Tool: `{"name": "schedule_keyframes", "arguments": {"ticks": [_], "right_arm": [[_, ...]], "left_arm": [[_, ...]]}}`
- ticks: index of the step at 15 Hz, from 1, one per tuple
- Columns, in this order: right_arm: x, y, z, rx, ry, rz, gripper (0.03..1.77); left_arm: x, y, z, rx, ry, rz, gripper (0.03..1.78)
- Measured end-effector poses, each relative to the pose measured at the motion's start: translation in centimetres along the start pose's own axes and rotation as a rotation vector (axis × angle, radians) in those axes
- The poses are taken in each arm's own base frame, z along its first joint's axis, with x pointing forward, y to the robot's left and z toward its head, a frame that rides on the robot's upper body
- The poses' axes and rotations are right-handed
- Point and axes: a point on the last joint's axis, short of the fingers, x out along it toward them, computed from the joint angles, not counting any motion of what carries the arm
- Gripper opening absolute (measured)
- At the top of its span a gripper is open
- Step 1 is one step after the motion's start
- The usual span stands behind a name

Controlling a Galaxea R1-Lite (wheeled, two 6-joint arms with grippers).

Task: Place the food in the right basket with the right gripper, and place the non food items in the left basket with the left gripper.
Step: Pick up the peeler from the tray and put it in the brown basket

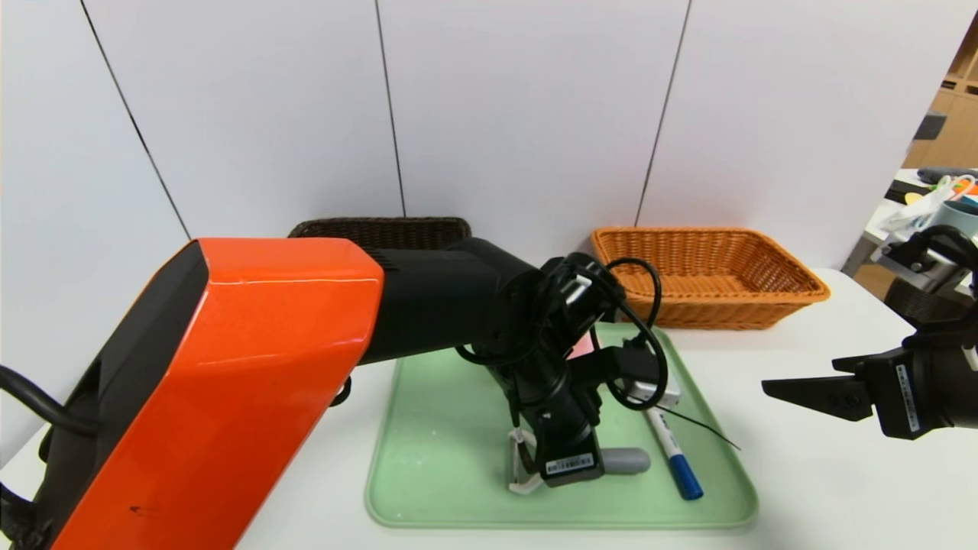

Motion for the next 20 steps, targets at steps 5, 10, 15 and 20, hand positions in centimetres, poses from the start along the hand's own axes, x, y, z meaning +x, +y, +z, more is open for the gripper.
{"name": "schedule_keyframes", "arguments": {"ticks": [5, 10, 15, 20], "right_arm": [[-0.1, 0.0, 0.0, 0.0, -0.002, 0.0, 1.71], [-0.3, 0.1, 0.0, -0.004, -0.013, 0.001, 1.71], [-0.5, 0.2, -0.1, -0.008, -0.016, 0.004, 1.71], [-0.5, 0.3, -0.3, -0.008, -0.01, 0.007, 1.71]], "left_arm": [[-3.2, -0.8, 0.5, 0.001, -0.025, 0.021, 0.28], [-10.7, -0.2, -0.7, -0.052, -0.082, 0.133, 0.28], [-18.6, 3.3, -6.6, -0.092, -0.052, 0.364, 0.28], [-23.5, 6.6, -11.4, -0.117, -0.054, 0.589, 0.28]]}}
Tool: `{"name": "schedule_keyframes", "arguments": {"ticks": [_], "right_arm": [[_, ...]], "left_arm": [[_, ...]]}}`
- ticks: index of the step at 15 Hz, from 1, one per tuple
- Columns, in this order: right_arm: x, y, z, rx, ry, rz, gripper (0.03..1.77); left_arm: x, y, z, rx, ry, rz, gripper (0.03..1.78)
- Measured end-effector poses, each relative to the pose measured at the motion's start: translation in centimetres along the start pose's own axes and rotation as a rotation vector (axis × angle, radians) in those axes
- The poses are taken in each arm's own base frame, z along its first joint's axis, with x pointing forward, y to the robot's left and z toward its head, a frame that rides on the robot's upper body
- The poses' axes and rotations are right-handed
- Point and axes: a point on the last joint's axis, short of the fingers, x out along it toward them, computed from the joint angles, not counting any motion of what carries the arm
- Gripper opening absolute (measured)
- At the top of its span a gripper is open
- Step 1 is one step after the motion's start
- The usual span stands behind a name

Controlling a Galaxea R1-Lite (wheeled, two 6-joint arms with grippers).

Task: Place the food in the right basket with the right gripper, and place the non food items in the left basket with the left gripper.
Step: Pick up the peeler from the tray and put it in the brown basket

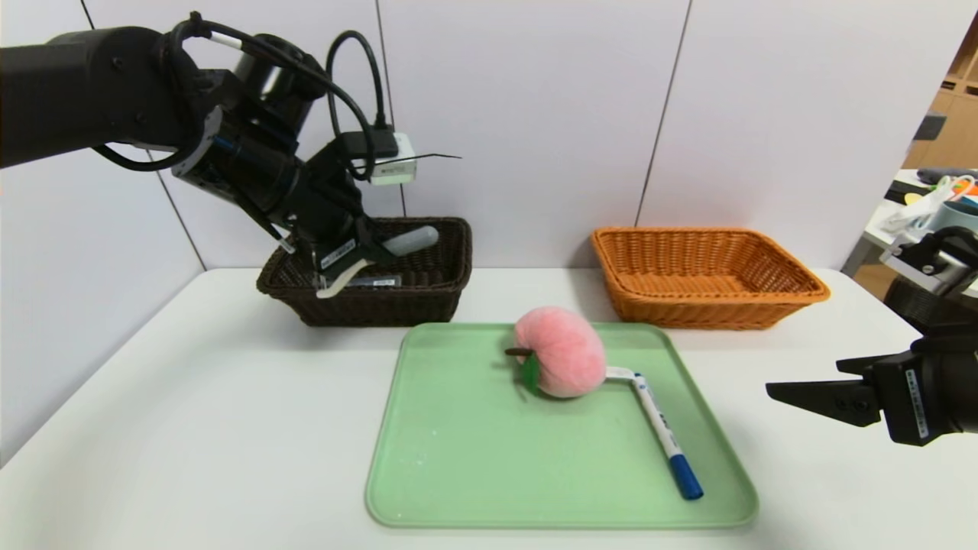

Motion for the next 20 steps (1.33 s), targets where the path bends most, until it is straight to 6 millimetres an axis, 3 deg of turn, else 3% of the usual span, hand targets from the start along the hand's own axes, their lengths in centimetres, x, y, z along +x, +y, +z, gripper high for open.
{"name": "schedule_keyframes", "arguments": {"ticks": [6, 13, 20], "right_arm": [[0.2, 0.0, -0.3, 0.003, 0.015, 0.001, 1.71], [0.7, -0.2, -1.0, 0.012, 0.043, -0.001, 1.71], [1.1, -0.3, -1.1, 0.015, 0.056, -0.001, 1.71]], "left_arm": [[0.9, 3.4, -2.6, 0.074, -0.007, 0.131, 0.28], [7.1, 5.4, -4.7, 0.079, -0.02, 0.176, 0.28], [9.9, 5.7, -6.4, 0.055, 0.005, 0.157, 0.28]]}}
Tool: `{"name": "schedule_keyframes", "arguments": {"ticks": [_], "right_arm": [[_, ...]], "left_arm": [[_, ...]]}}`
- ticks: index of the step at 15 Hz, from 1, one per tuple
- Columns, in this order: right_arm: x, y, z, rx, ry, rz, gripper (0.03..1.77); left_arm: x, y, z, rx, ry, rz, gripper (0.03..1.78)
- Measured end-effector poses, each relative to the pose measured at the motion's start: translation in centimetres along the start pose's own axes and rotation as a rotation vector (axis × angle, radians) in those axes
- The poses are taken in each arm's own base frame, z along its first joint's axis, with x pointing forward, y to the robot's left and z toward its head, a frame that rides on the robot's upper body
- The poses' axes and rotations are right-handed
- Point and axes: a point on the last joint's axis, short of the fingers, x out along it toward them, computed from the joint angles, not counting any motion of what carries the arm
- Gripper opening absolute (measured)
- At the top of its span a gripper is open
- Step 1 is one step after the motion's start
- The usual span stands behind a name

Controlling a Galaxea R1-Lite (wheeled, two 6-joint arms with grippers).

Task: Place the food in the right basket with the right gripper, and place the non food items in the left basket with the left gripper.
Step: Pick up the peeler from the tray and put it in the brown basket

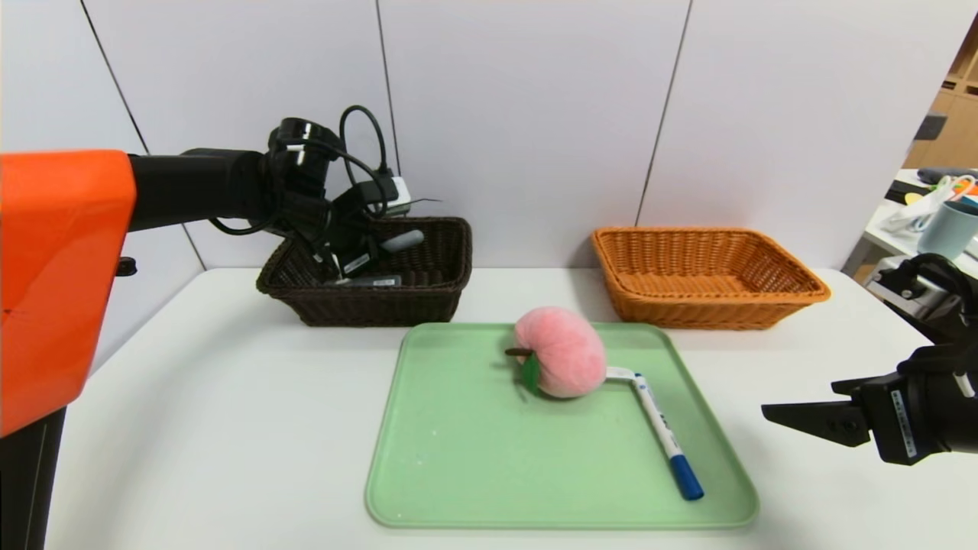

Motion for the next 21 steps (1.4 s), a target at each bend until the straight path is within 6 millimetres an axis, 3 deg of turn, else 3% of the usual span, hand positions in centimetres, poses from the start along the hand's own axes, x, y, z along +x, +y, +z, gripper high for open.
{"name": "schedule_keyframes", "arguments": {"ticks": [5, 9, 14, 17, 21], "right_arm": [[0.0, 0.0, 0.0, 0.001, 0.0, -0.001, 1.71], [0.0, 0.0, 0.0, 0.0, -0.002, -0.001, 1.71], [-0.2, 0.0, 0.6, -0.012, -0.052, -0.002, 1.71], [-0.3, 0.1, 0.7, -0.012, -0.059, -0.004, 1.71], [-0.5, 0.1, 0.6, -0.011, -0.064, -0.008, 1.71]], "left_arm": [[0.6, -0.1, -0.2, -0.017, 0.001, 0.0, 0.92], [-0.7, 0.1, 0.5, -0.074, -0.012, 0.008, 1.24], [-4.1, -1.6, 4.1, -0.209, -0.032, -0.056, 1.45], [-6.1, -4.4, 7.0, -0.361, -0.025, -0.153, 1.54], [-8.7, -7.5, 9.0, -0.449, -0.028, -0.228, 1.6]]}}
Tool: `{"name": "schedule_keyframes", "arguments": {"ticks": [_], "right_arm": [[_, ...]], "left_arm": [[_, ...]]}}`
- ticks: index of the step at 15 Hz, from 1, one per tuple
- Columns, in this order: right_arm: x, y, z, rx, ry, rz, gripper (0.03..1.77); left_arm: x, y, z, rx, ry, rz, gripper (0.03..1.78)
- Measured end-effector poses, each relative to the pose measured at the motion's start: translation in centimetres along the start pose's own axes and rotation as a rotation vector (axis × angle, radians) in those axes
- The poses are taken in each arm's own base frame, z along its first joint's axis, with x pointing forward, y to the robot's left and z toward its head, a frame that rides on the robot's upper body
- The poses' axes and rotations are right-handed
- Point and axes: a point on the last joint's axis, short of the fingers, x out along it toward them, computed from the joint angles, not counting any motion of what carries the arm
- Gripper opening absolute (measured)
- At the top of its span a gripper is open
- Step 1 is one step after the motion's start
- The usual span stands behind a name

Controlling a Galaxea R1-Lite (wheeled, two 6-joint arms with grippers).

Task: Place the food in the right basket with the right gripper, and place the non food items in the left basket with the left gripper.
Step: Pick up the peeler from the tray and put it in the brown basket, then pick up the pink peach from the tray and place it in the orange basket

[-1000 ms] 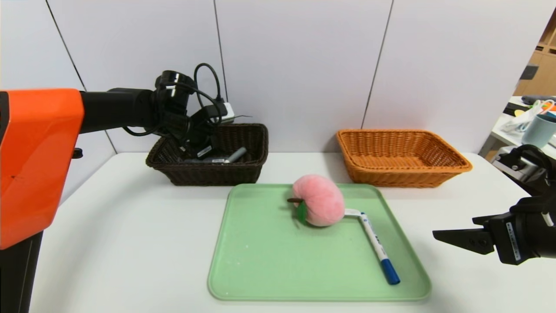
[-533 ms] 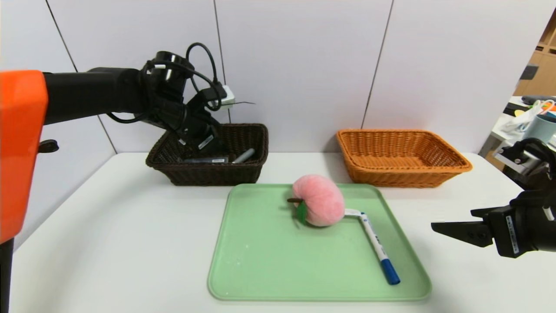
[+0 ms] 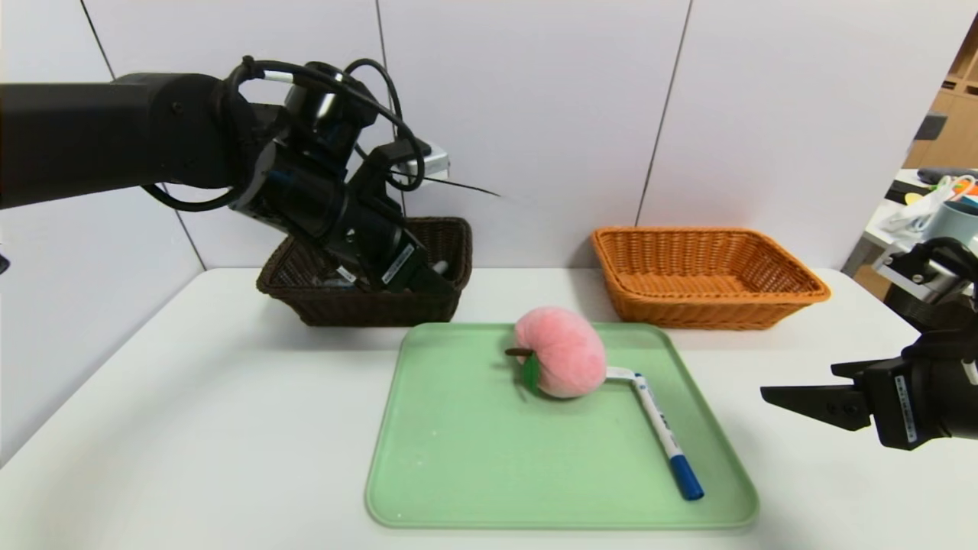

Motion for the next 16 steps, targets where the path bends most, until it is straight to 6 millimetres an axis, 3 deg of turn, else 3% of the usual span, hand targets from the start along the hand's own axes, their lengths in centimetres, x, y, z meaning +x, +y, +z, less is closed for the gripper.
{"name": "schedule_keyframes", "arguments": {"ticks": [6, 11, 16], "right_arm": [[-0.2, 0.0, 0.0, 0.0, -0.007, -0.002, 1.71], [-0.2, 0.3, 0.5, -0.019, -0.021, 0.016, 1.71], [2.2, 2.1, 2.8, -0.091, -0.061, 0.102, 1.71]], "left_arm": [[-2.8, -4.1, -1.0, -0.029, -0.038, -0.05, 1.66], [-5.1, -6.0, -3.3, -0.027, -0.026, -0.069, 1.67], [-6.4, -7.2, -5.7, -0.041, 0.014, -0.082, 1.69]]}}
